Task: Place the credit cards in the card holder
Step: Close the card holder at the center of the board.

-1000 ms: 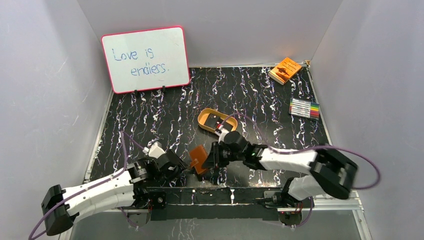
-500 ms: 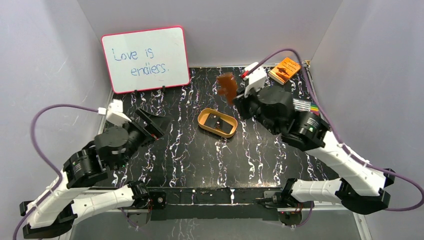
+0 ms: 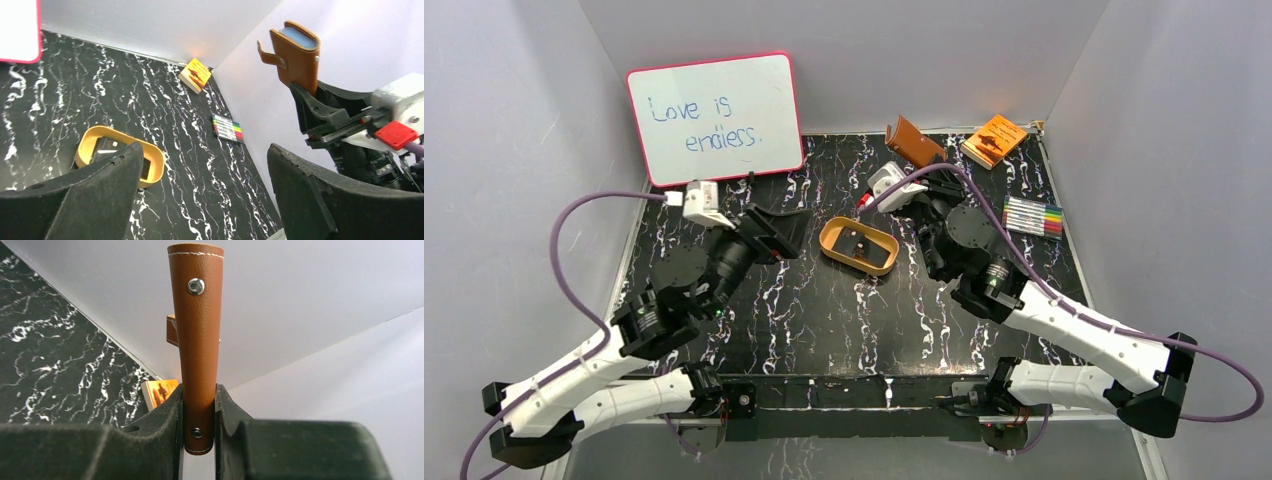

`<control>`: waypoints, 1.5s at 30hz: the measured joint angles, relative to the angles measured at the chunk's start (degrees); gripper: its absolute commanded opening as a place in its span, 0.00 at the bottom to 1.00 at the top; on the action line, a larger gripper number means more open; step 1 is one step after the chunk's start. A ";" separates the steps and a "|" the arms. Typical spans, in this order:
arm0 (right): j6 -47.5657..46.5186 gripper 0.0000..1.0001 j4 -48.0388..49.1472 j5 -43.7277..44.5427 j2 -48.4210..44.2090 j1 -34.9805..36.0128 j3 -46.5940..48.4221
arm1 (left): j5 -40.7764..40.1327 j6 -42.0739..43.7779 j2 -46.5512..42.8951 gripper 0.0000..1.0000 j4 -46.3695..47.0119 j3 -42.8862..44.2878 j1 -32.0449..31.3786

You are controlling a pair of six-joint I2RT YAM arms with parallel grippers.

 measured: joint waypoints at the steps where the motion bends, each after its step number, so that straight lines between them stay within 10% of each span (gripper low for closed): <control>1: -1.66 0.00 1.33 0.09 0.07 0.11 -0.70 | 0.63 0.76 0.61 0.91 1.77 -0.52 0.00; 16: -13.94 0.00 14.78 1.14 2.60 2.97 -7.67 | 9.01 9.29 6.60 0.91 17.53 2.05 0.00; 27: -1.25 0.00 3.17 -4.57 -2.97 3.06 -5.73 | 3.32 5.14 0.02 0.90 15.45 -1.07 0.00; 45: -32.06 0.00 30.84 -16.26 -4.85 2.60 -17.70 | 6.75 -2.84 22.12 0.91 4.00 21.53 0.00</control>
